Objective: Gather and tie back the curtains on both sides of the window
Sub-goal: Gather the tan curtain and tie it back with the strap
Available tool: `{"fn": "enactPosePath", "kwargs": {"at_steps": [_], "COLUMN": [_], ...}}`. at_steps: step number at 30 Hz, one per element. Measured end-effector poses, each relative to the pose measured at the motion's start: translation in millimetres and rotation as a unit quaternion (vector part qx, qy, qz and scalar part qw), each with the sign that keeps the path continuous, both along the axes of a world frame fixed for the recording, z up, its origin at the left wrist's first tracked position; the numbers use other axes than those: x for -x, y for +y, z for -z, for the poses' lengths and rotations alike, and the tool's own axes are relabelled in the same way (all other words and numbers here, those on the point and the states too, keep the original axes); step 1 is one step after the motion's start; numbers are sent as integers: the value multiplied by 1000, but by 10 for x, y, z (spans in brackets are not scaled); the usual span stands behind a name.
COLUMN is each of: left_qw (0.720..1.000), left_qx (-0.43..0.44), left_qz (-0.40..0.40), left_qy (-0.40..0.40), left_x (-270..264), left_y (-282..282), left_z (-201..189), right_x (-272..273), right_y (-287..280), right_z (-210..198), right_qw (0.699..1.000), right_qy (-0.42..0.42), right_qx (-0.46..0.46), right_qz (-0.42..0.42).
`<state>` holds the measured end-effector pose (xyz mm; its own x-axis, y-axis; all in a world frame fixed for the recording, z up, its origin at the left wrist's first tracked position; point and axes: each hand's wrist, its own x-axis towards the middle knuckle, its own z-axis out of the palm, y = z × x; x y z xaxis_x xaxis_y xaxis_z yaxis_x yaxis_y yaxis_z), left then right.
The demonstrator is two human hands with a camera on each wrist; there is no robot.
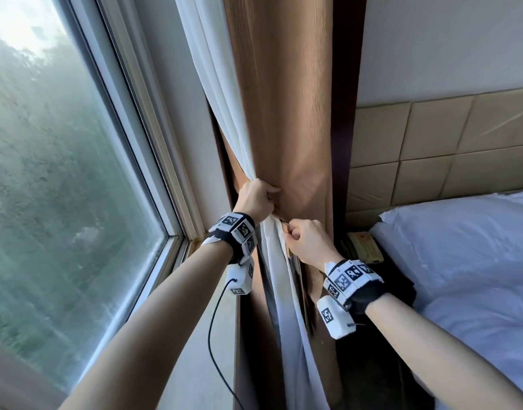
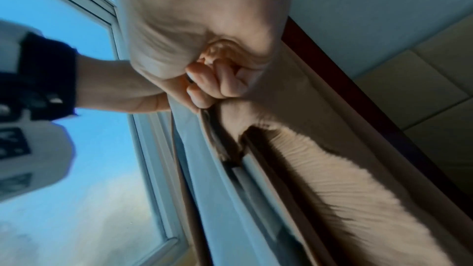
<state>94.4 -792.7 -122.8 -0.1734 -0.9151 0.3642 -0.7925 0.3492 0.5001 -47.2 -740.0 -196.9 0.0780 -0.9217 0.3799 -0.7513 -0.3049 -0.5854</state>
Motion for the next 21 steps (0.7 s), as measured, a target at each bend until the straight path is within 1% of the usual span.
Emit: {"fn": "enactPosePath", "kwargs": {"at_steps": [2,5,7,9,10,11,12,13,14,15,16,17,19,20,21], "left_qw": [1000,1000,999,999,999,999,999,999,999,998,998,998,998,997,997], "left_qx": [-9,-20,-28,-32,-35,-37,-41,-45,-50,-53,-54,-54,-58,-64,-69], "left_qz": [5,11,14,17,16,13,9,7,5,5,3,0,-5,-7,-7], "left_qy": [4,15,18,16,16,16,16,19,21,24,26,28,34,37,40], "left_x": [-6,-36,-90,-161,-196,-234,-255,-271,-291,-293,-299,-294,-271,-254,-234], "left_y": [-5,5,2,-15,-23,-29,-32,-26,-12,4,19,34,70,87,107], "left_z": [1,-1,10,12,17,17,18,18,14,12,7,0,-4,-3,-9], "right_x": [-22,-18,24,75,116,172,240,311,373,437,478,504,529,531,521], "right_y": [16,-7,-9,6,22,15,-14,-59,-114,-171,-224,-277,-400,-435,-458], "right_z": [-36,-100,-141,-207,-250,-296,-346,-401,-445,-464,-476,-486,-465,-451,-437], "right_qw": [999,993,980,956,945,941,950,962,967,963,959,961,970,968,965], "right_qy": [-30,-77,-100,-125,-140,-159,-187,-218,-246,-260,-253,-238,-224,-230,-239], "right_qx": [-8,-86,-153,-208,-221,-208,-158,-78,6,72,105,97,9,-16,-17], "right_qz": [-7,-36,-85,-165,-198,-212,-195,-142,-63,19,78,101,97,100,108]}}
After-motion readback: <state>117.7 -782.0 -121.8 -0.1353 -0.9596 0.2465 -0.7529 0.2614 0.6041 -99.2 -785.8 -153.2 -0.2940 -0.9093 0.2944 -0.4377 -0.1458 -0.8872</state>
